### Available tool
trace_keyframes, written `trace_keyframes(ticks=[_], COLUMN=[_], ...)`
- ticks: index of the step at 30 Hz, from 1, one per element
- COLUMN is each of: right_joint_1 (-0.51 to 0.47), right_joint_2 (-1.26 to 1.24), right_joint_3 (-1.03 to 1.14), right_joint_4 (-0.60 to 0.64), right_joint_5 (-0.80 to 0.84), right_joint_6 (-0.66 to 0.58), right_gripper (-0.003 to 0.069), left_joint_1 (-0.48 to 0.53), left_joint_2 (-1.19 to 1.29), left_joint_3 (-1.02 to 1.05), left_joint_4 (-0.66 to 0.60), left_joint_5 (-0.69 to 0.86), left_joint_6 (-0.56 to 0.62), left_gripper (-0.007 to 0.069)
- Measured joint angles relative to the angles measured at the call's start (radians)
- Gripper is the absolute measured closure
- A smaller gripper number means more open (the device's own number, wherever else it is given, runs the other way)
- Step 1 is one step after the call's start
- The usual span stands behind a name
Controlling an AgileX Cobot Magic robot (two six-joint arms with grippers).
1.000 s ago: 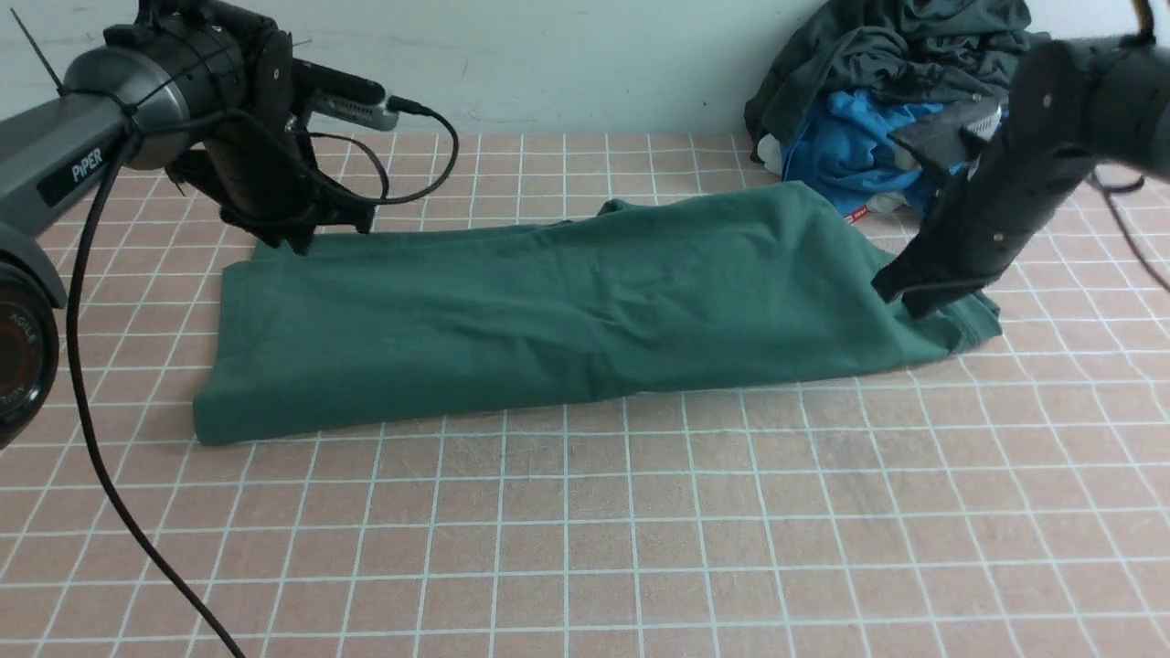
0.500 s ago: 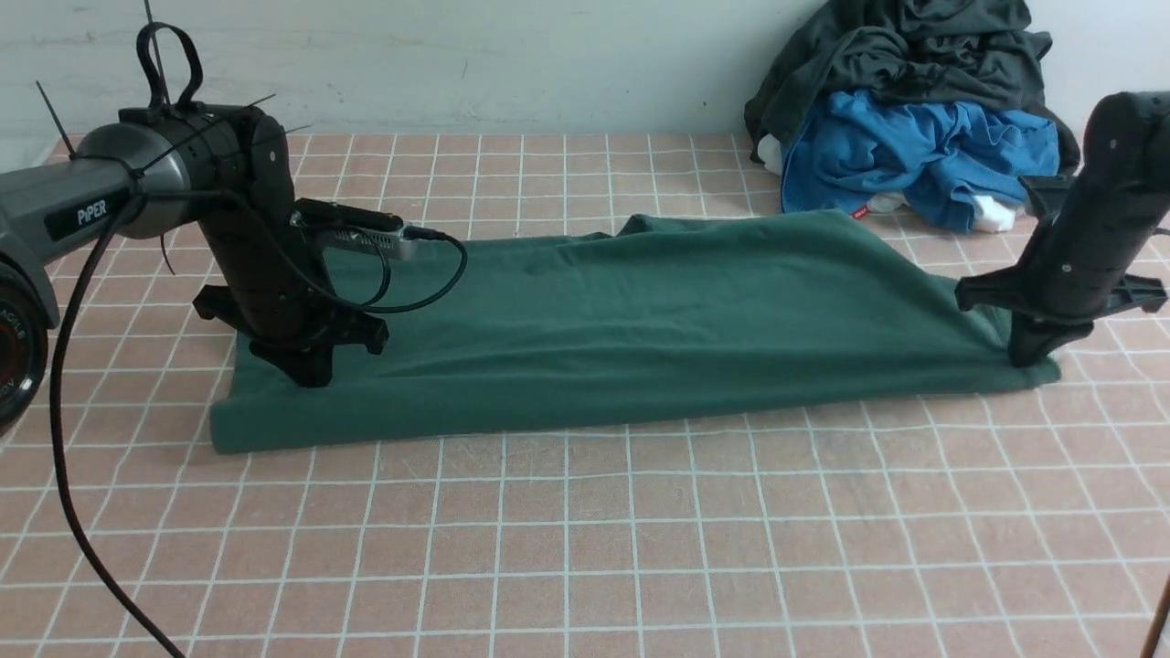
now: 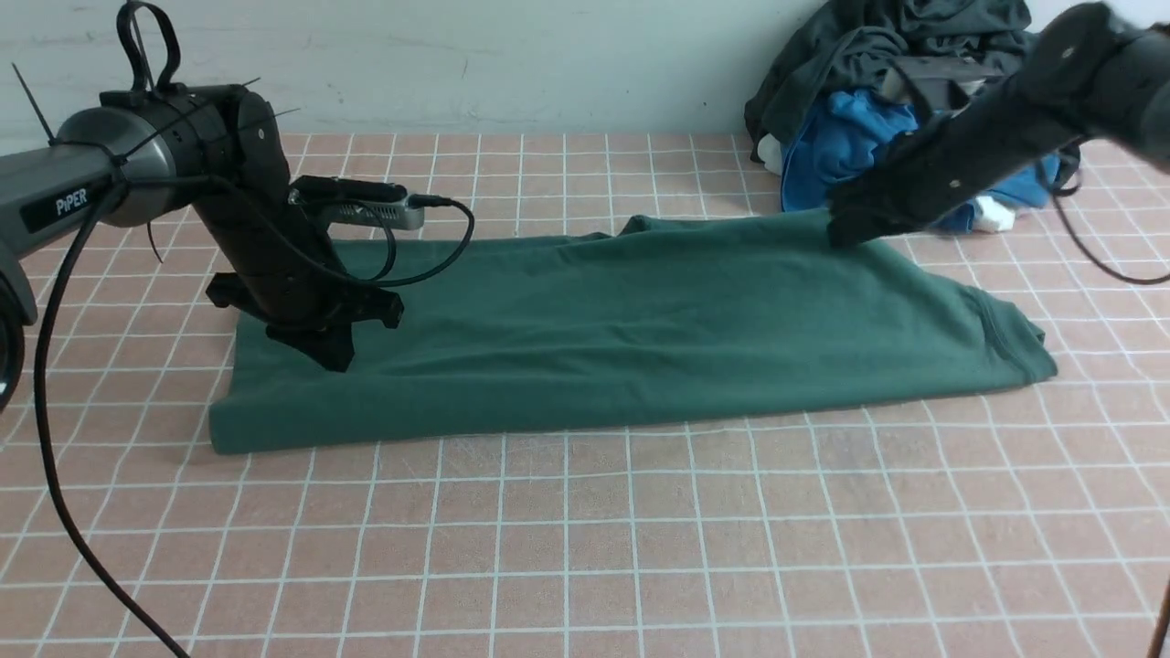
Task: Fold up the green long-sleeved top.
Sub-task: Use the right arm to clamp the right edge of the fabric
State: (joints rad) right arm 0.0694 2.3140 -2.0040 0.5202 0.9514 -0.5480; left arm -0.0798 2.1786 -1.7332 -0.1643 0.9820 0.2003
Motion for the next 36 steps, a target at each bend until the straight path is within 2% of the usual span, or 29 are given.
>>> trace_keyframes(ticks=[4, 7, 11, 15, 16, 17, 22, 26, 28, 32, 34, 36], right_joint_1=[0.012, 0.006, -0.009, -0.039, -0.049, -0.051, -0.102, -0.137, -0.143, -0.142, -0.142, -0.142], right_joint_2=[0.091, 0.118, 0.088, -0.001, -0.037, -0.044, -0.098, -0.010, 0.044, 0.078, 0.087, 0.088], right_joint_3=[0.003, 0.004, -0.013, -0.064, -0.075, -0.077, -0.083, -0.045, -0.036, -0.040, -0.045, -0.047], right_joint_4=[0.005, -0.028, -0.110, -0.237, -0.284, -0.293, -0.547, -0.573, -0.541, -0.469, -0.445, -0.432], right_joint_5=[-0.254, -0.423, -0.482, -0.339, -0.248, -0.248, 0.136, 0.264, 0.279, 0.276, 0.275, 0.276], right_joint_6=[-0.055, 0.001, 0.075, 0.186, 0.234, 0.243, 0.511, 0.572, 0.569, 0.548, 0.538, 0.500], right_gripper=[0.0646, 0.0641, 0.0610, 0.0524, 0.0482, 0.0474, 0.0225, 0.0109, 0.0081, 0.0071, 0.0086, 0.0143], left_joint_1=[0.000, 0.000, 0.000, 0.000, 0.000, 0.000, 0.000, 0.000, 0.000, 0.000, 0.000, 0.000], left_joint_2=[-0.026, -0.112, -0.282, -0.509, -0.581, -0.593, -0.901, -1.051, -1.117, -1.194, -1.214, -1.221], left_joint_3=[0.007, 0.012, 0.012, 0.012, 0.018, 0.022, 0.205, 0.396, 0.499, 0.651, 0.710, 0.778], left_joint_4=[-0.119, -0.189, -0.215, -0.189, -0.177, -0.172, -0.154, -0.190, -0.206, -0.198, -0.166, -0.120], left_joint_5=[-0.035, -0.067, -0.089, -0.080, -0.072, -0.069, -0.117, -0.259, -0.290, -0.259, -0.217, -0.149], left_joint_6=[0.083, 0.169, 0.242, 0.277, 0.277, 0.277, 0.278, 0.277, 0.277, 0.277, 0.277, 0.276], left_gripper=[0.0628, 0.0628, 0.0628, 0.0628, 0.0628, 0.0628, 0.0628, 0.0628, 0.0628, 0.0628, 0.0627, 0.0627])
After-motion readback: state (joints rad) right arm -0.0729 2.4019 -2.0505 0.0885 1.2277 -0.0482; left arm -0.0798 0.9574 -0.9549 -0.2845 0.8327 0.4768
